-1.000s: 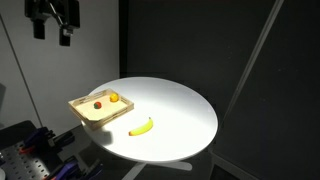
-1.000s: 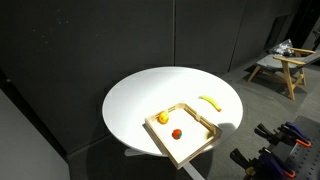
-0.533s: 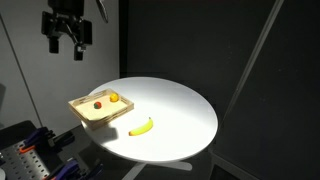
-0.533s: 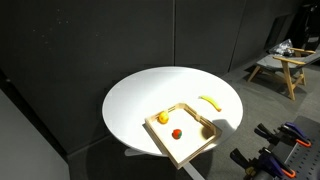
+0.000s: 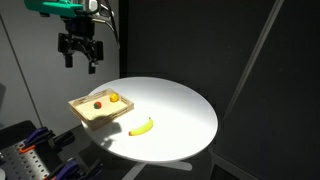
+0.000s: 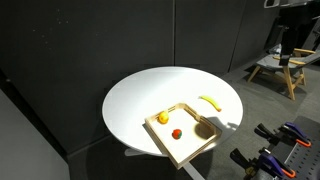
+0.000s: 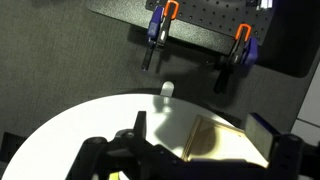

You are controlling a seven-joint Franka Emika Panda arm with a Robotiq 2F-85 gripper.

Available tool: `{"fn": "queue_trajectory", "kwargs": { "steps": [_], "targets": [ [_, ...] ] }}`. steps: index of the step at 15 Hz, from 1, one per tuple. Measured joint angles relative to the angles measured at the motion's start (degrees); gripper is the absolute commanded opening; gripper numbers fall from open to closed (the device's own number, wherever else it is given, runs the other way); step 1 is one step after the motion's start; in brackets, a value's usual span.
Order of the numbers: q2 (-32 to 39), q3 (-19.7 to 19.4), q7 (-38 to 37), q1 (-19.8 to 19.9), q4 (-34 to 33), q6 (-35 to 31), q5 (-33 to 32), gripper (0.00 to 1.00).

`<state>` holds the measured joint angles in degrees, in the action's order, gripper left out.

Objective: Take the strawberry off of the tray

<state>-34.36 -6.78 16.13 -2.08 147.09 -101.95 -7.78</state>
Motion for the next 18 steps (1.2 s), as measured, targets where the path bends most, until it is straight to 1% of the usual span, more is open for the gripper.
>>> {"fn": "queue_trajectory", "kwargs": {
  "steps": [3,8,14,18],
  "targets": [
    [3.51,1.04,-0.32,-0.22,0.62,-4.84,0.48,1.0],
    [9.64,3.57,-1.76,-0.43,0.68,-10.54,1.15,1.0],
    [16.96,6.95,-8.47,-0.93,0.3,-16.21,1.81,1.0],
    [21.56,8.67,-12.46,-1.38,-0.07,-21.16,2.8,1.0]
  ]
}}
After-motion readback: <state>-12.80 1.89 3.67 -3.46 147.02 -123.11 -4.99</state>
